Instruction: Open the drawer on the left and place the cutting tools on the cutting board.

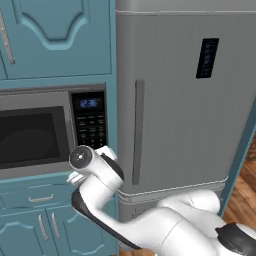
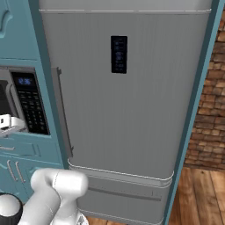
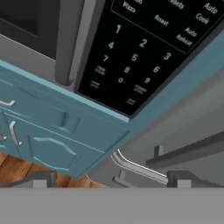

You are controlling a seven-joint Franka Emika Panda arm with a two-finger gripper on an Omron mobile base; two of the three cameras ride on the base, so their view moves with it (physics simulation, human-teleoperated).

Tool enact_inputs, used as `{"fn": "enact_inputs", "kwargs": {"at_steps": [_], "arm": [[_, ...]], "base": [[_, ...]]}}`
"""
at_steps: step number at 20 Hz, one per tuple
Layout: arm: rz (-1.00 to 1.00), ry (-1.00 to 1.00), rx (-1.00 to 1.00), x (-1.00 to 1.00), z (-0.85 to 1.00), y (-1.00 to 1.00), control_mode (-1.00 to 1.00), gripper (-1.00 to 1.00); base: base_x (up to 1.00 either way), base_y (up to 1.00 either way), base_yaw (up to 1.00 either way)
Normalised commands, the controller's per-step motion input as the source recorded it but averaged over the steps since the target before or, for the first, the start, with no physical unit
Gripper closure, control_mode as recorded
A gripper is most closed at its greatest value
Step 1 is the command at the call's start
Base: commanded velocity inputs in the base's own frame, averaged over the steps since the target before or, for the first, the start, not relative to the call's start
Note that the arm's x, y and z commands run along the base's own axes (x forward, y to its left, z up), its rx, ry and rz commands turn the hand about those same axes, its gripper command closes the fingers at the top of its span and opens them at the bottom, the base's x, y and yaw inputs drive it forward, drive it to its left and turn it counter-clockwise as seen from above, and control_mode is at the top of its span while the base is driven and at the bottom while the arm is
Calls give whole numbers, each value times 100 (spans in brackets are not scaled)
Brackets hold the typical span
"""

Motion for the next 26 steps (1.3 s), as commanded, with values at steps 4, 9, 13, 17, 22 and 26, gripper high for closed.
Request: {"fn": "enact_inputs", "kwargs": {"at_steps": [4, 9, 13, 17, 22, 26], "arm": [[-4, -7, -6, 61, -18, 12, -100, -100], [-3, 0, -10, 7, -12, 32, -100, -100], [0, 0, -6, 0, 0, 35, -100, -100], [0, -3, -4, 0, -20, 31, -100, -100], [0, -11, -12, -8, -30, 44, -100, -100], [6, -5, -17, -14, -19, 42, -100, -100]], "base": [[0, 0, 0], [0, 0, 0], [0, 0, 0], [0, 0, 0], [0, 0, 0], [0, 0, 0]]}}
